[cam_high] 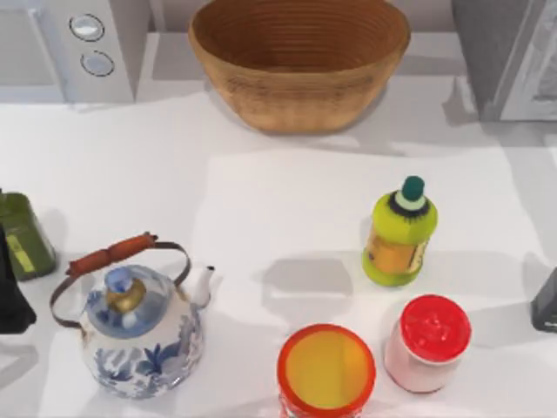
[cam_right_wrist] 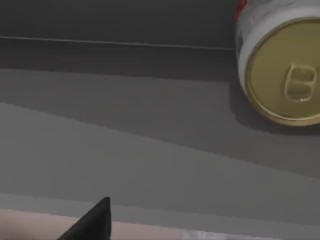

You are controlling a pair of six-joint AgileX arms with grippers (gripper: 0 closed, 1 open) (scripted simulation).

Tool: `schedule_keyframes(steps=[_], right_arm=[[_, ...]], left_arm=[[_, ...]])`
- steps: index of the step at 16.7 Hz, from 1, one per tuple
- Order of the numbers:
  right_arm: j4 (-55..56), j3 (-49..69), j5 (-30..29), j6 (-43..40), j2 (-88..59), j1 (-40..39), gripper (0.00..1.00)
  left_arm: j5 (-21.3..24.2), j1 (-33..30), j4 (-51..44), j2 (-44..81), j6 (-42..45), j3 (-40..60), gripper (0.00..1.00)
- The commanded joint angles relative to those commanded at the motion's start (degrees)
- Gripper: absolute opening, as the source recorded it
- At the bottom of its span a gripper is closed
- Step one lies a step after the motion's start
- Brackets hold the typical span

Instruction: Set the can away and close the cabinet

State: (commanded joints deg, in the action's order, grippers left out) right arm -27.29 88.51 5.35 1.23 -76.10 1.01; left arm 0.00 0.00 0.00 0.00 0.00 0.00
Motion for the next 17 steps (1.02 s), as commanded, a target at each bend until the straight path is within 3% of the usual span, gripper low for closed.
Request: schedule_keyframes(steps=[4, 9, 13, 17], right_arm=[[7.21, -31.79, 1.5, -0.34, 21.7, 0.55, 1.0], [16.7, -62.29, 0.07, -0.96, 50.38, 0.13, 1.0], [23.13, -79.25, -2.68, -1.16, 67.09, -0.55, 1.0], [26.91, -87.7, -5.05, -1.22, 75.33, -0.97, 1.0]], left_arm=[[0.0, 0.0, 0.0, 0.0, 0.0, 0.0, 1.0], [0.0, 0.0, 0.0, 0.0, 0.0, 0.0, 1.0], [0.0, 0.0, 0.0, 0.0, 0.0, 0.0, 1.0], [0.0, 0.0, 0.0, 0.0, 0.0, 0.0, 1.0]])
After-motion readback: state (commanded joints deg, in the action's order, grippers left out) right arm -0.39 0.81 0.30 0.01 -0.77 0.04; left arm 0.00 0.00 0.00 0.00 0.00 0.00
